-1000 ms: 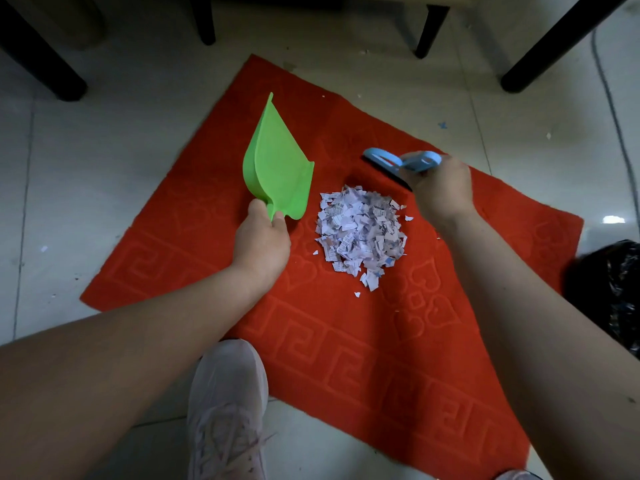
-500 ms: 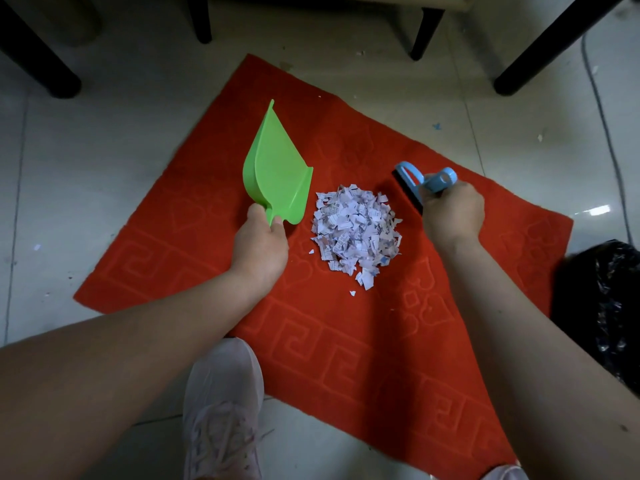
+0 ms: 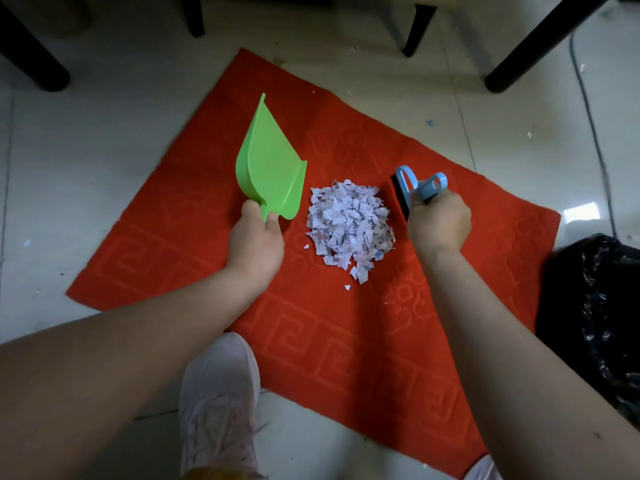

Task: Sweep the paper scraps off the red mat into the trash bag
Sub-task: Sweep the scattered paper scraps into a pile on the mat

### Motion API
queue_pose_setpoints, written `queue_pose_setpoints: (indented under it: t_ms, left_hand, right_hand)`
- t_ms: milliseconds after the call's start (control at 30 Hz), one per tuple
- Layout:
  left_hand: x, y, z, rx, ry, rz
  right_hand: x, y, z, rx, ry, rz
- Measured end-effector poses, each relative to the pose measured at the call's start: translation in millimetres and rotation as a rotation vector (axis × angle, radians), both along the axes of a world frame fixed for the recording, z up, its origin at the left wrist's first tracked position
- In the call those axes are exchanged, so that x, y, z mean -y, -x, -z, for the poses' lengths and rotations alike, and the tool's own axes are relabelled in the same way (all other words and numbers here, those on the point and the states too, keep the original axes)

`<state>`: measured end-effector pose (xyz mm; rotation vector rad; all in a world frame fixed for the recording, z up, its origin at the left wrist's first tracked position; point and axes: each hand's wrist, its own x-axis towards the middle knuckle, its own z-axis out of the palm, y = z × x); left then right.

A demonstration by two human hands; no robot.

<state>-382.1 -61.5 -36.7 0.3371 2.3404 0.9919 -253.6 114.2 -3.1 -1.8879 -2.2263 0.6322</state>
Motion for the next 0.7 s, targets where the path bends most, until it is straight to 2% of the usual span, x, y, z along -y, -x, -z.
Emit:
queue_pose_setpoints:
  t_ms: [200, 467, 700]
  left_hand:
    - [-1, -5, 0, 0.001, -0.027, 0.0]
    - [6, -8, -2, 0.011, -0.043, -0.025]
    - [6, -13, -3, 0.015, -0.061, -0.021]
  right_hand:
    - [25, -1, 9, 0.04, 0.076, 0.019]
    - [31, -20, -1, 0.01, 0.005, 0.186]
    - [59, -6, 1, -0.001, 0.103, 0.171]
